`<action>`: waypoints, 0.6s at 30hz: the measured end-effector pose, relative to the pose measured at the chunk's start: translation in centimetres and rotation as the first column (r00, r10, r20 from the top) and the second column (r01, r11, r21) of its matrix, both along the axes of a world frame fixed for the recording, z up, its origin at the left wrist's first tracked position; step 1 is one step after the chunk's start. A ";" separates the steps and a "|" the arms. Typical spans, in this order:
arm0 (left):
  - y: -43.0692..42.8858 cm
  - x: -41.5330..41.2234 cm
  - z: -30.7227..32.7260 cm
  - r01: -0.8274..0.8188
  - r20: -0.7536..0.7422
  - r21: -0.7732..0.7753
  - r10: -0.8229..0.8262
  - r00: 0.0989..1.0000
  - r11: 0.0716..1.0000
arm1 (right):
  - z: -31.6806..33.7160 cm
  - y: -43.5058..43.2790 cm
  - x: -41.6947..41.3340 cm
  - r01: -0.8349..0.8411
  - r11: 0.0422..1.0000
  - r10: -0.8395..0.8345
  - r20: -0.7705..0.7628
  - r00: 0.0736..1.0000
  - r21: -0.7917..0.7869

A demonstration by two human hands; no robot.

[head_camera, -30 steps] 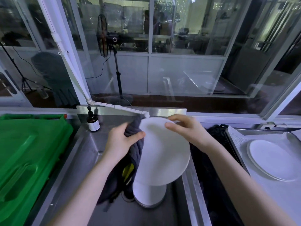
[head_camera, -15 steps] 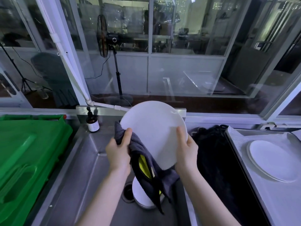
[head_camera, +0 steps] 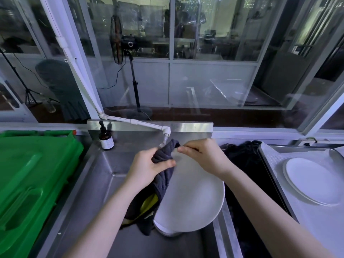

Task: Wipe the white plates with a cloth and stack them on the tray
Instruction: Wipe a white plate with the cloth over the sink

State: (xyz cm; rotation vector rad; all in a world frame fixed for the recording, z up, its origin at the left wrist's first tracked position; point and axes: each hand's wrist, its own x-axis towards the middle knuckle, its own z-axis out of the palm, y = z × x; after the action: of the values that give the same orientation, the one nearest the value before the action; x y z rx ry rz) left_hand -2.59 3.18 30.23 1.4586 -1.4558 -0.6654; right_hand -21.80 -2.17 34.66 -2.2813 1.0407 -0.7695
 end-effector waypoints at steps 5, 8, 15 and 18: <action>1.5 -1.0 -2.8 -0.293 -0.599 0.187 0.345 0.723 0.938 | -2.1 -0.1 -0.7 0.377 0.903 -0.427 0.340 0.838 0.203; 1.4 -1.7 -3.0 -0.372 -0.761 0.307 0.461 0.457 0.876 | -4.2 1.7 1.0 0.442 0.771 -0.636 0.537 0.554 0.457; 0.2 2.3 -0.6 -0.287 -0.342 0.072 0.293 0.893 0.955 | -0.6 -0.1 -1.5 0.061 0.912 -0.214 0.342 0.915 0.406; -0.5 2.1 0.6 -0.074 -0.025 0.034 0.074 0.997 0.997 | 1.0 -1.0 0.0 0.014 0.973 0.015 -0.122 0.992 0.231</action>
State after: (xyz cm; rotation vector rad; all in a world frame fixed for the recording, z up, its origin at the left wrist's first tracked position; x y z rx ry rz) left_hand -0.51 2.66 30.83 1.5167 -1.3699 -0.6633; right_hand -21.82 -3.21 35.65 -2.1486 1.1222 -0.4828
